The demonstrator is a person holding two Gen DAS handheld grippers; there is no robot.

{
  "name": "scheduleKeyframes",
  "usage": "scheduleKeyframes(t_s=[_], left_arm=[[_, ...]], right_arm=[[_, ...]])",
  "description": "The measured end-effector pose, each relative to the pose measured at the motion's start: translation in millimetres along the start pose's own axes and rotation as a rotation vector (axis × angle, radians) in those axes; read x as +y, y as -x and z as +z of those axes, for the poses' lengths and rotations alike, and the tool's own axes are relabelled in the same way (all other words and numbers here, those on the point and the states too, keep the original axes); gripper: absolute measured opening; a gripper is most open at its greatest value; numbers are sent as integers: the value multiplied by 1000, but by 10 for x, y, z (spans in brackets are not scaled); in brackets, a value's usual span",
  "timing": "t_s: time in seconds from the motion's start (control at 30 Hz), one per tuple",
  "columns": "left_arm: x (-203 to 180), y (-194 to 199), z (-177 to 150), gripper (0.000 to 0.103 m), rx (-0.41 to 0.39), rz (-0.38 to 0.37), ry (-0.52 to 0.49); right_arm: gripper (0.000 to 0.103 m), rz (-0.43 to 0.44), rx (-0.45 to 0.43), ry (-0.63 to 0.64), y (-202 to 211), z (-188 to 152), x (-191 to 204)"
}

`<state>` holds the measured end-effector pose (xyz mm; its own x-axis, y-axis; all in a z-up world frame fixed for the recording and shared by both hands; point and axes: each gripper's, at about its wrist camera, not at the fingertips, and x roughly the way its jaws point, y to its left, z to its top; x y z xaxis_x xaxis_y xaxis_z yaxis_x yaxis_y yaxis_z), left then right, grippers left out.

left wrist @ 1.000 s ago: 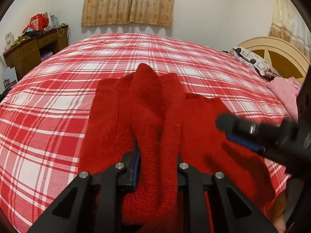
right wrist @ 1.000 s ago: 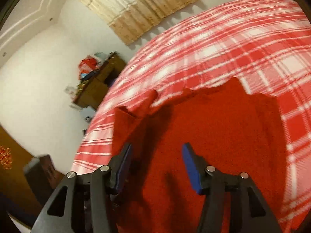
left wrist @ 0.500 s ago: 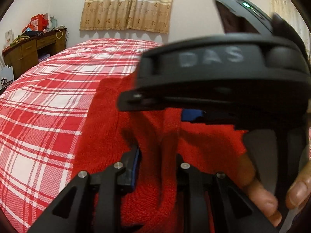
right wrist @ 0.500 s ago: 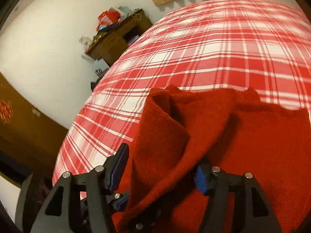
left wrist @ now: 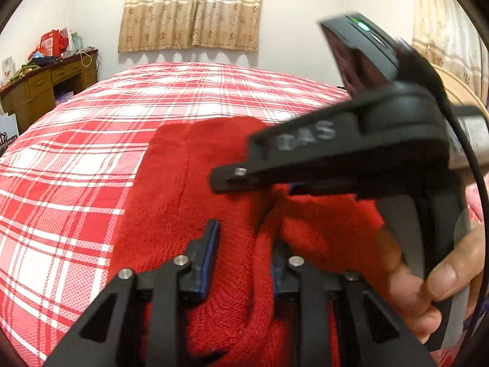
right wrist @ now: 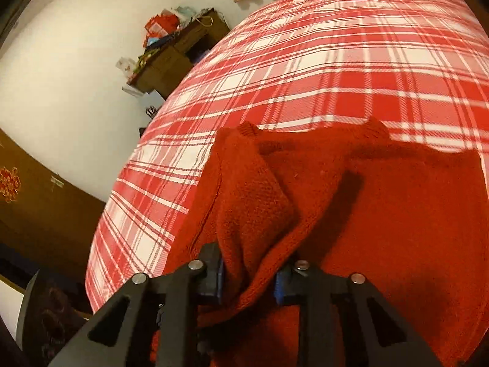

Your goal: Fold small clothes

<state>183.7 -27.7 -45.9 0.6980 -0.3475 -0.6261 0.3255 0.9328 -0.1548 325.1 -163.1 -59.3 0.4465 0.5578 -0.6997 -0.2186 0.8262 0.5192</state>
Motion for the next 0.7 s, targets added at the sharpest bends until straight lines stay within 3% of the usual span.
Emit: scheduleKeyframes(t_s=[0.3, 0.7], left_arm=[[-236, 159, 191, 22, 12, -9, -10], [-611, -83, 325, 22, 67, -40, -48]], right_arm=[[21, -11, -60, 39, 329, 30, 72], [21, -81, -87, 23, 700, 36, -330]])
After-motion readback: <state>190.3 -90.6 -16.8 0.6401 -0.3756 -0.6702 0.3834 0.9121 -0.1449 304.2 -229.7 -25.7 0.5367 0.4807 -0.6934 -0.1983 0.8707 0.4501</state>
